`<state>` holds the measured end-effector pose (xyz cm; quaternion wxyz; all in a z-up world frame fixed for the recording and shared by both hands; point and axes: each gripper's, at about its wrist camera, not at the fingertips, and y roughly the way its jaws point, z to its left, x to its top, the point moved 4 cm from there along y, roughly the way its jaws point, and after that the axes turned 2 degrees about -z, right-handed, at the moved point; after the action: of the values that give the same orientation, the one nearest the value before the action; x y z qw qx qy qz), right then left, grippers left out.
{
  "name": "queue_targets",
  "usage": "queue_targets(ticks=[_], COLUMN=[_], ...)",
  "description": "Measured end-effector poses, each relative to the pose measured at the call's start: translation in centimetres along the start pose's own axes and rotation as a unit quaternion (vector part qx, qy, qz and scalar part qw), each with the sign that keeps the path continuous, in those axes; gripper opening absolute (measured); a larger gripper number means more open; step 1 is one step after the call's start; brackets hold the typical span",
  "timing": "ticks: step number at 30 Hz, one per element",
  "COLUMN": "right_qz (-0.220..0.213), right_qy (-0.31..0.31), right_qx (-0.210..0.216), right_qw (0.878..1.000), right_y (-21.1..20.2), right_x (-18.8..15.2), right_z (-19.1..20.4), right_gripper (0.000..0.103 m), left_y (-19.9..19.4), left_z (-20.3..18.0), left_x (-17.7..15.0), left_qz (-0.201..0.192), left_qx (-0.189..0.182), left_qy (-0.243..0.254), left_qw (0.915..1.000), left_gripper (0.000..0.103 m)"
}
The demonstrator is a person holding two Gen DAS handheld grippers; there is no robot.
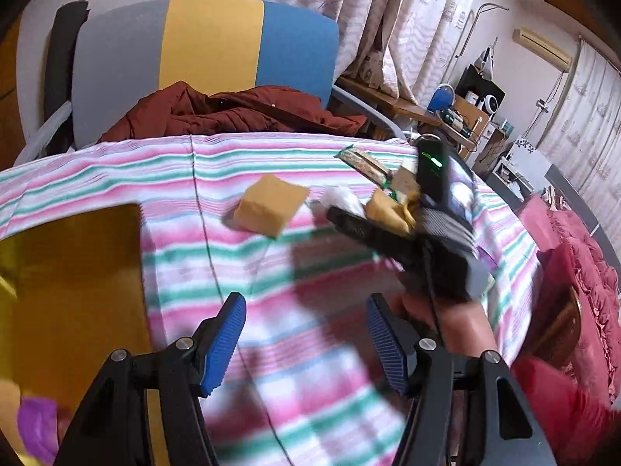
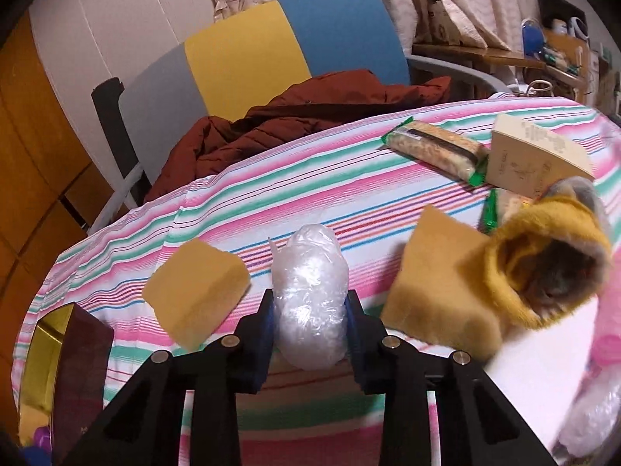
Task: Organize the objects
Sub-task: 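Grasp a second yellow sponge with the left tool while the right tool grasps a plastic-wrapped bundle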
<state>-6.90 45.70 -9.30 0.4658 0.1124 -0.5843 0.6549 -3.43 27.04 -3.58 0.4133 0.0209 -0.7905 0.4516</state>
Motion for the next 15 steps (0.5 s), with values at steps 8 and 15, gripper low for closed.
queue_targets(ticks=[8,15], right_qz=[-0.014,-0.015], right_qy=[0.040,0.042], right_qx=[-0.009,-0.009], right_qw=[0.999,0.999], right_y=[-1.0,-0.8], right_x=[-0.6,-0.5], right_z=[-1.6,-1.8], right_gripper=[0.033,0.032], left_y=[6.0,10.6], left_z=[0.4,1.1], left_x=[4.4,6.3], left_qz=[0.040,0.073], left_qx=[0.051,0.081], left_qy=[0.041,0.069], left_qw=[0.9971,0.9917], left_gripper=[0.065,0.065])
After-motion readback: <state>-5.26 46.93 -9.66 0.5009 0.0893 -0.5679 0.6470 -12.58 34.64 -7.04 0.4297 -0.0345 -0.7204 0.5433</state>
